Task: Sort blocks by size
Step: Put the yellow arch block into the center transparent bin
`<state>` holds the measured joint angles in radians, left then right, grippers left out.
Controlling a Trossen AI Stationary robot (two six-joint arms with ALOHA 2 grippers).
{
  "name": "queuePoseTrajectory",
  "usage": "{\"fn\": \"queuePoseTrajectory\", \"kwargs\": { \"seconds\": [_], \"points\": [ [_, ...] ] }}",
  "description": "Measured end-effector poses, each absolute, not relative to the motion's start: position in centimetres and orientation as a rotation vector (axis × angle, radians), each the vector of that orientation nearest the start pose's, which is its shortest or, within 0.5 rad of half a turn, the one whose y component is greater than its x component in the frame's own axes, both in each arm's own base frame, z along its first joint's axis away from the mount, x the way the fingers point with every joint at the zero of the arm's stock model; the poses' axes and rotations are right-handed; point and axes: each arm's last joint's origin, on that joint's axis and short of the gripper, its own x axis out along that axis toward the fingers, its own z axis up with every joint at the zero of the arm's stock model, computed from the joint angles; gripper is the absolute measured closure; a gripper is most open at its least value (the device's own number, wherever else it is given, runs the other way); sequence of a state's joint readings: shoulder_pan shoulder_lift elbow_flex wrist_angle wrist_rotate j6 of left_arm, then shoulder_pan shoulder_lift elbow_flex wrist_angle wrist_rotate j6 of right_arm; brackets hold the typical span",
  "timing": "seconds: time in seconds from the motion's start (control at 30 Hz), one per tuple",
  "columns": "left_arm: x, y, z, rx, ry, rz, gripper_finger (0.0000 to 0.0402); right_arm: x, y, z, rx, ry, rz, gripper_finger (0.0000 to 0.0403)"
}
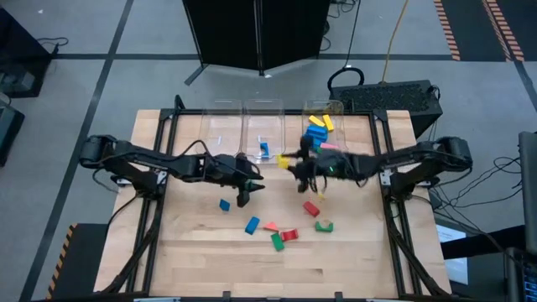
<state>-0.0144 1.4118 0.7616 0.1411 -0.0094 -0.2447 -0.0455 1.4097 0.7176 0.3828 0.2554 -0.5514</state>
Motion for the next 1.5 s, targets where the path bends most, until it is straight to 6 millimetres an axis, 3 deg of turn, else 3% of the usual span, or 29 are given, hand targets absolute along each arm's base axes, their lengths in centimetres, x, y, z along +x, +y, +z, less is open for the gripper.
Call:
{"fn": "queuePoseTrajectory", "kwargs": {
  "seconds": [0.2,0.37,0.6,0.7,0.97,1.27,1.5],
  "points": [
    [28.6,-1.3,21.2,-0.174,0.576,0.159,0.0240,32.3,-7.2,25.4,-0.345,0.512,-0.168,0.0273],
    [27.8,-1.9,19.6,-0.150,0.622,0.190,0.0240,34.3,-11.0,27.7,-0.239,0.536,-0.145,0.0273],
    [26.3,-2.4,17.2,-0.166,0.694,0.221,0.0240,36.7,-15.9,26.4,-0.052,0.629,-0.063,0.0273],
    [25.9,-2.7,16.6,-0.152,0.708,0.222,0.0240,37.4,-17.4,24.5,-0.007,0.705,-0.078,0.0273],
    [24.8,-2.8,15.2,-0.129,0.757,0.231,0.0240,38.1,-20.1,20.7,0.078,0.798,-0.082,0.0273],
    [24.8,-2.8,15.2,-0.125,0.755,0.234,0.0238,37.4,-21.5,20.7,0.142,0.782,-0.072,0.0273],
    [24.8,-2.9,15.2,-0.124,0.754,0.235,0.0206,37.4,-21.5,20.8,0.143,0.777,-0.066,0.0267]
  ]
}}
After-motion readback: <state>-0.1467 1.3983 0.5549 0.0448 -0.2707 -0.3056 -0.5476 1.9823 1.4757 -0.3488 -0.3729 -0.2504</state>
